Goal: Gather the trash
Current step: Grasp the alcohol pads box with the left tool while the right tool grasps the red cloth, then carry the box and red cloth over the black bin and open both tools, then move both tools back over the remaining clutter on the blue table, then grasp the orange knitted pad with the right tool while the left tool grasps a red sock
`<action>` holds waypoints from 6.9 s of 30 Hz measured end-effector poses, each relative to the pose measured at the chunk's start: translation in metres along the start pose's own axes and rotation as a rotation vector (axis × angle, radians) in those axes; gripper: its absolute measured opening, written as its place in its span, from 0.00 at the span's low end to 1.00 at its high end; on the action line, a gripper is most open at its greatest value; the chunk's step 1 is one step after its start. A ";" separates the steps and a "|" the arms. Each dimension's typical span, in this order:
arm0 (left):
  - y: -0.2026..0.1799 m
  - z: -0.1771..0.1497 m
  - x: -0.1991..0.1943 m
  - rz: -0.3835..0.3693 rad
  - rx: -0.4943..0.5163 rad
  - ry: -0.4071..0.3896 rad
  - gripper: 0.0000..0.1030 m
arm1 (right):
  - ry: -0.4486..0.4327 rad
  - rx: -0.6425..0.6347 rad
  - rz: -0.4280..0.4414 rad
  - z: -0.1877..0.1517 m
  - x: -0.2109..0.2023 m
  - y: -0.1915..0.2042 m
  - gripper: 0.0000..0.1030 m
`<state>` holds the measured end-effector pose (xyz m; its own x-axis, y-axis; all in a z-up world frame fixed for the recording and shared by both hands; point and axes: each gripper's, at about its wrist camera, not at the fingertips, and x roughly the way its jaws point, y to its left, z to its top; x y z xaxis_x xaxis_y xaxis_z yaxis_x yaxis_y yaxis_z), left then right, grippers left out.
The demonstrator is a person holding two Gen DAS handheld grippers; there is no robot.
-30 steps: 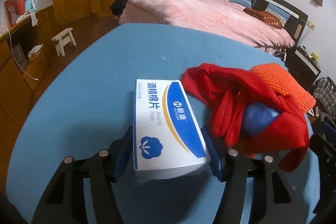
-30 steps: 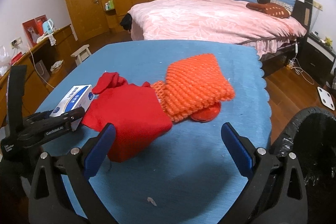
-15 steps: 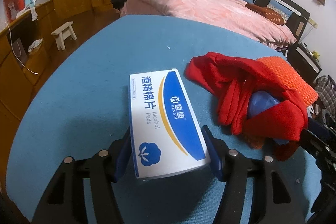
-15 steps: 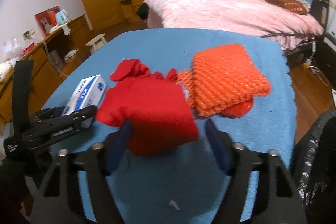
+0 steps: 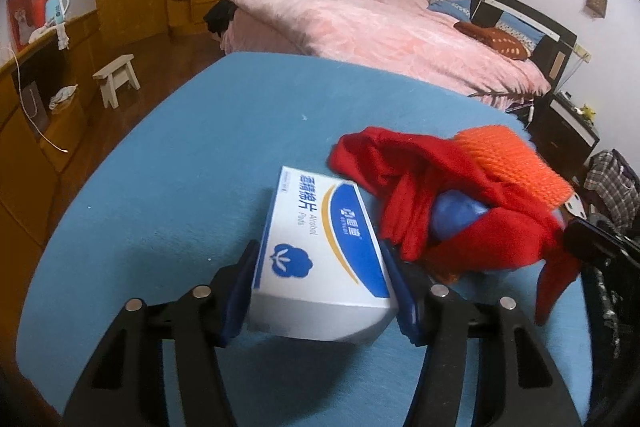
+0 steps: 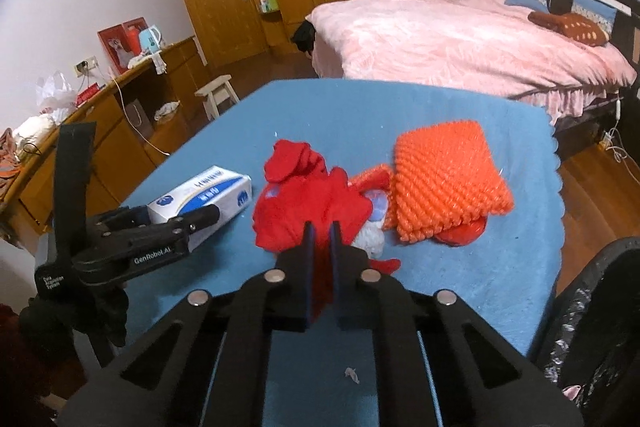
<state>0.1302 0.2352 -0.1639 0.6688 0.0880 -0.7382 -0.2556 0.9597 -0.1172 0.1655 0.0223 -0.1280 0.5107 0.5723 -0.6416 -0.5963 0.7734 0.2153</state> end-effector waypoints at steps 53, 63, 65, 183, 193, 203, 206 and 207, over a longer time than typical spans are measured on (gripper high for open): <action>-0.057 0.025 -0.092 -0.134 0.066 -0.143 0.56 | -0.163 -0.010 0.028 0.040 -0.102 -0.015 0.03; -0.107 0.025 -0.108 -0.205 0.126 -0.160 0.56 | -0.214 0.036 -0.036 0.026 -0.151 -0.043 0.03; -0.118 0.026 -0.110 -0.221 0.142 -0.163 0.56 | -0.227 0.053 -0.053 0.020 -0.162 -0.051 0.03; -0.055 0.041 0.018 -0.032 0.091 -0.110 0.86 | -0.016 0.137 -0.304 0.023 0.024 -0.102 0.93; -0.056 0.046 0.054 -0.049 0.090 -0.047 0.81 | 0.039 0.130 -0.300 0.025 0.059 -0.110 0.92; -0.056 0.041 0.074 -0.091 0.079 0.008 0.65 | 0.083 0.126 -0.215 0.030 0.071 -0.107 0.55; -0.053 0.042 0.075 -0.104 0.067 0.020 0.55 | 0.079 0.112 -0.193 0.032 0.070 -0.101 0.44; -0.052 0.043 0.074 -0.107 0.066 0.020 0.52 | 0.073 0.105 -0.187 0.033 0.068 -0.099 0.42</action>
<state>0.2232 0.2030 -0.1844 0.6756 -0.0203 -0.7370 -0.1369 0.9788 -0.1525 0.2802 -0.0063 -0.1689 0.5575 0.3979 -0.7286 -0.4255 0.8906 0.1608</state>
